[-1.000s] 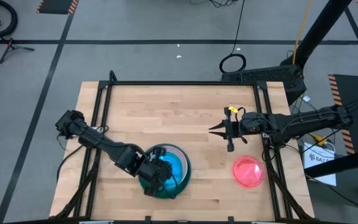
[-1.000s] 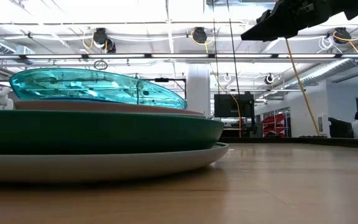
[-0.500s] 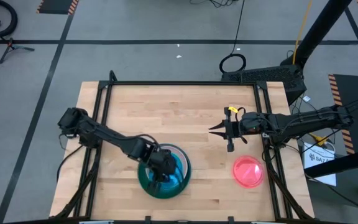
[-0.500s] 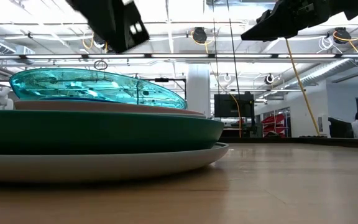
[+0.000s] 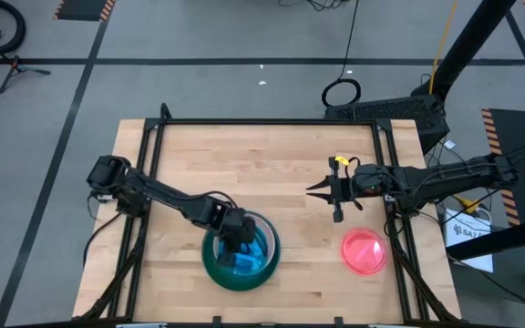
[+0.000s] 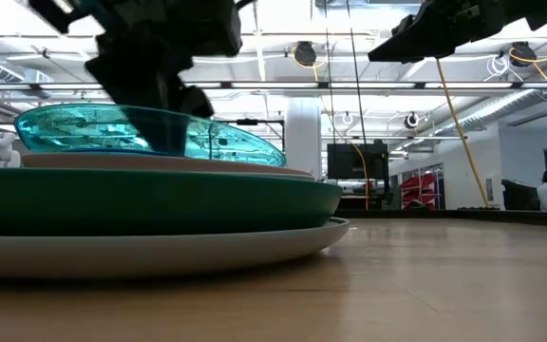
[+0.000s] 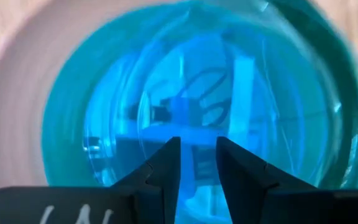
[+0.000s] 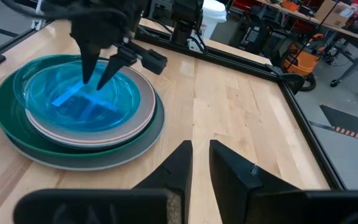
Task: Stack plastic plates
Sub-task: Stack the blue plate on top of the blue plate
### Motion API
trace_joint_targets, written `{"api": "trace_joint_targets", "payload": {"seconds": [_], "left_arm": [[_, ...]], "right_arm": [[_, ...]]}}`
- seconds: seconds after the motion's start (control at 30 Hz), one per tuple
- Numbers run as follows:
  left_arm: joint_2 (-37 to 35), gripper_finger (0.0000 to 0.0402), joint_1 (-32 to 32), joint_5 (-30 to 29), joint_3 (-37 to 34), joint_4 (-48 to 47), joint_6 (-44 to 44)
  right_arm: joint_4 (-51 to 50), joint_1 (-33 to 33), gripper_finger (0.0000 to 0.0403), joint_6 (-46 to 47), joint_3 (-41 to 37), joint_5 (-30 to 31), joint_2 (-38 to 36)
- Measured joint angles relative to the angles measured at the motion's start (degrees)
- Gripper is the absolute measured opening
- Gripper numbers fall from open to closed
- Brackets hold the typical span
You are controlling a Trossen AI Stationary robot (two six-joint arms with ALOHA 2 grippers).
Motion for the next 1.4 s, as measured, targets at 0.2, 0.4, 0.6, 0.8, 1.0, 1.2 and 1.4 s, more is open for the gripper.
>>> {"api": "trace_joint_targets", "payload": {"seconds": [0.2,0.4,0.6,0.8,1.0,1.2,1.4], "left_arm": [[0.0,0.0108,0.0,-0.1,-0.7,-0.1,-2.6],[0.0,0.0108,0.4,0.1,-0.7,-0.1,-2.3],[0.0,0.0108,0.8,0.2,-0.7,-0.2,-2.3],[0.6,0.0108,1.0,0.4,-0.7,1.3,-1.3],[2.9,0.0108,1.8,3.9,-0.7,2.7,-1.0],[2.9,0.0108,2.5,4.0,-0.7,2.7,0.1],[2.9,0.0108,2.8,1.0,-0.7,0.6,1.5]], "right_arm": [[0.0,0.0,0.0047,0.0,0.0,0.0,0.0],[0.0,0.0,0.0047,0.0,0.0,0.0,0.0],[0.0,0.0,0.0047,0.0,0.0,0.0,0.0],[0.0,0.0,0.0047,0.0,0.0,0.0,0.0],[-0.3,0.0,0.0047,0.0,0.0,0.0,0.0],[-0.9,0.0,0.0047,0.1,0.0,0.0,0.0],[-0.9,0.0,0.0047,0.1,0.0,0.0,0.0]]}}
